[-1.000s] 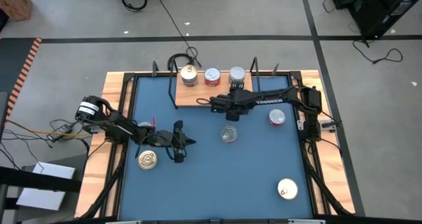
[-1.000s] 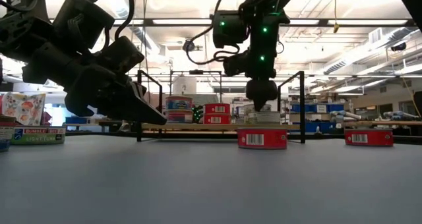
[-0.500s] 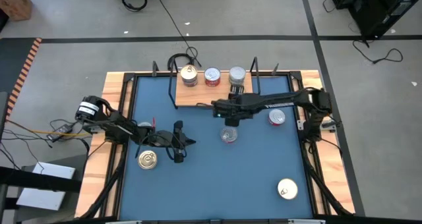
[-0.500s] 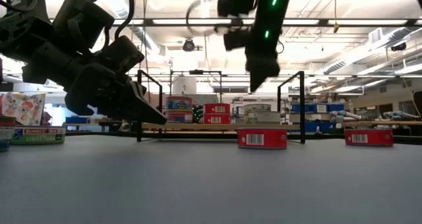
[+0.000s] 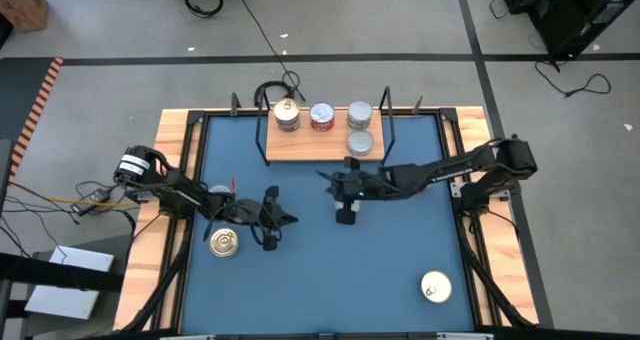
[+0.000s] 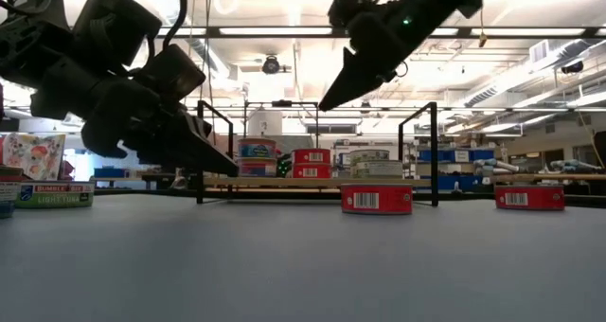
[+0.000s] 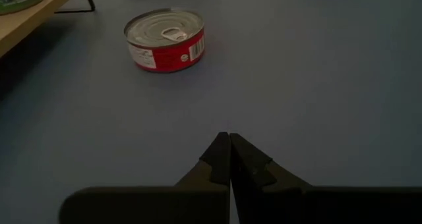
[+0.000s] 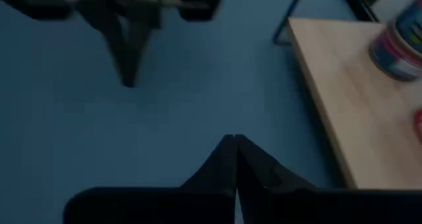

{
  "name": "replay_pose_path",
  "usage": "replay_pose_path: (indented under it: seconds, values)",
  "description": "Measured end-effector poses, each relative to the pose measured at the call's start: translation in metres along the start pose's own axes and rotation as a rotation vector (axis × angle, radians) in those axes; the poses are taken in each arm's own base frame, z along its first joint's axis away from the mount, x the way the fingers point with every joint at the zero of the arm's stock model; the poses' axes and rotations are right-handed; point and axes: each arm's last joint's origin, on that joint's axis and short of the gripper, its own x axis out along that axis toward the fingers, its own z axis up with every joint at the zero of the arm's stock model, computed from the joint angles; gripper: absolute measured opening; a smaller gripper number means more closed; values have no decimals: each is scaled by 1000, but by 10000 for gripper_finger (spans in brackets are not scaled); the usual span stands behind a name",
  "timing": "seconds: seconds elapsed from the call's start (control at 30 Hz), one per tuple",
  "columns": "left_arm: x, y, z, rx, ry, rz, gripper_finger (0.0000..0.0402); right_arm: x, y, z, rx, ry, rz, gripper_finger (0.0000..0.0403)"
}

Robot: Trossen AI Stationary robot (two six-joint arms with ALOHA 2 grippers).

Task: Stack canned seafood by type on shelf
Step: Put the red tuna can on the shelf aligned with the other red tuna cans

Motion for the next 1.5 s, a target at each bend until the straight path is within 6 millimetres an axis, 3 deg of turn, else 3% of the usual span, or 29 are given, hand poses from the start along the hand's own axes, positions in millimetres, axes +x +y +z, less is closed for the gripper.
replay_pose_path:
  seconds: [0.17,0.3,0.43,0.6,0.8,1.17,1.5]
  values:
    - [2,-2,4,1,-12,-50,5,-12,14,-14,41,-76,121,8]
    - [2,-3,4,2,-9,-64,5,-19,27,-39,122,23,148,4]
    - [2,-3,4,5,-9,-62,5,-33,34,-66,314,145,86,3]
    - [2,-3,4,23,-12,-61,5,-58,33,-93,481,226,-139,3]
    - [2,-3,5,26,-20,-61,5,-78,10,-114,599,362,-432,16]
    - [2,-3,6,27,-27,-61,5,-54,-21,-135,587,585,-667,114]
    - [2,-3,6,46,-25,-61,5,-36,-30,-149,561,705,-761,124]
